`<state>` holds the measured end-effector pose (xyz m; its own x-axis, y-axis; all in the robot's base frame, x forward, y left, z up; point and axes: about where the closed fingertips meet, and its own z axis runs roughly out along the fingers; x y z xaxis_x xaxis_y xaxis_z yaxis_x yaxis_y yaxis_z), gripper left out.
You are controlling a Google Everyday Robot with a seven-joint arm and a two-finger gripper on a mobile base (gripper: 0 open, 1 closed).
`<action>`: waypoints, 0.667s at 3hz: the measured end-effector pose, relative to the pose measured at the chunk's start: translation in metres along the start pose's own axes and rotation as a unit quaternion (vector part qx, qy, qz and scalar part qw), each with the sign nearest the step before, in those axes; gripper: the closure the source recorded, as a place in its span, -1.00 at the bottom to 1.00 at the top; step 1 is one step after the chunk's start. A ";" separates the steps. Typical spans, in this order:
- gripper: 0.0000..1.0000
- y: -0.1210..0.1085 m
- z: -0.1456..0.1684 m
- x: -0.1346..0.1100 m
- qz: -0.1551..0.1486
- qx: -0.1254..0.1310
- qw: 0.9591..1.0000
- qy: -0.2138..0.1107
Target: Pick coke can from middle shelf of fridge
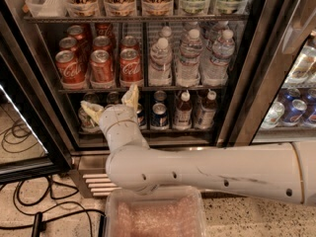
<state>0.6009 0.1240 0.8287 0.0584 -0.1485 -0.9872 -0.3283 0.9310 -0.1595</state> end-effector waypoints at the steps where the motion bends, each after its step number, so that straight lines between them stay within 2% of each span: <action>1: -0.15 0.000 0.013 0.004 0.000 0.004 1.000 -0.011; 2: -0.20 0.005 0.028 0.008 -0.002 0.006 1.000 -0.021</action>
Offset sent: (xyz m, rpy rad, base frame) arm 0.0405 0.0251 -0.0153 0.0162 -0.0662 -0.0039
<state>0.6261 0.1368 0.8204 0.0991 -0.1375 -0.9855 -0.3160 0.9348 -0.1622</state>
